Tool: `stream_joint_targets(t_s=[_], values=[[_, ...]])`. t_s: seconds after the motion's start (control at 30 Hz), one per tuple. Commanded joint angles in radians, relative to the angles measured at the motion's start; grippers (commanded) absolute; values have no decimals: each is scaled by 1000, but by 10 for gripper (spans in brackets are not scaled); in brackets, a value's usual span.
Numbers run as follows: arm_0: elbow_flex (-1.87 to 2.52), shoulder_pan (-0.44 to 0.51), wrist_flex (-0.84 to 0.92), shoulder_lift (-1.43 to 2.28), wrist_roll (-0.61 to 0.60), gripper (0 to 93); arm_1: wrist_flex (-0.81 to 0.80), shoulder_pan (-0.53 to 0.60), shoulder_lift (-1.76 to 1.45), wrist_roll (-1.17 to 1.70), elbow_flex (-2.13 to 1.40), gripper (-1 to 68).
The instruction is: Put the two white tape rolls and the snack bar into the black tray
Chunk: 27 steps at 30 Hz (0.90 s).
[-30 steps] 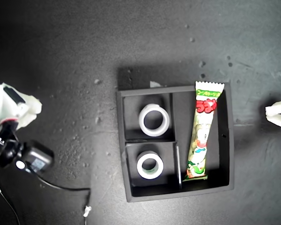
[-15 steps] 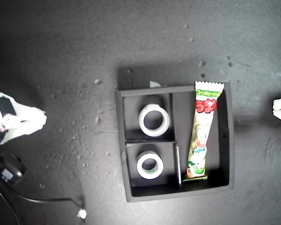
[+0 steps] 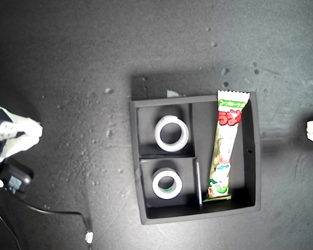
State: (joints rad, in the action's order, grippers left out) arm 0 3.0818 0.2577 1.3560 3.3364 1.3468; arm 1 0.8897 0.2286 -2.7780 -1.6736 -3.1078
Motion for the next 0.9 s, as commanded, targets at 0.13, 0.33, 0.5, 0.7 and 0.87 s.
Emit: stream_joint_targets(t_s=[0.13, 0.33, 0.5, 0.7, 0.87], values=[[57, 58, 37, 48, 37, 2, -6, 35, 9, 31, -11, 3], [57, 110, 38, 48, 0, 2, -11, 25, 8, 64, -11, 3], [57, 110, 38, 48, 0, 2, 83, 32, 8, -146, -11, 3], [57, 110, 38, 48, 0, 2, 83, 32, 8, -146, -11, 3], [57, 110, 38, 48, 0, 2, 83, 32, 8, -146, -11, 3]])
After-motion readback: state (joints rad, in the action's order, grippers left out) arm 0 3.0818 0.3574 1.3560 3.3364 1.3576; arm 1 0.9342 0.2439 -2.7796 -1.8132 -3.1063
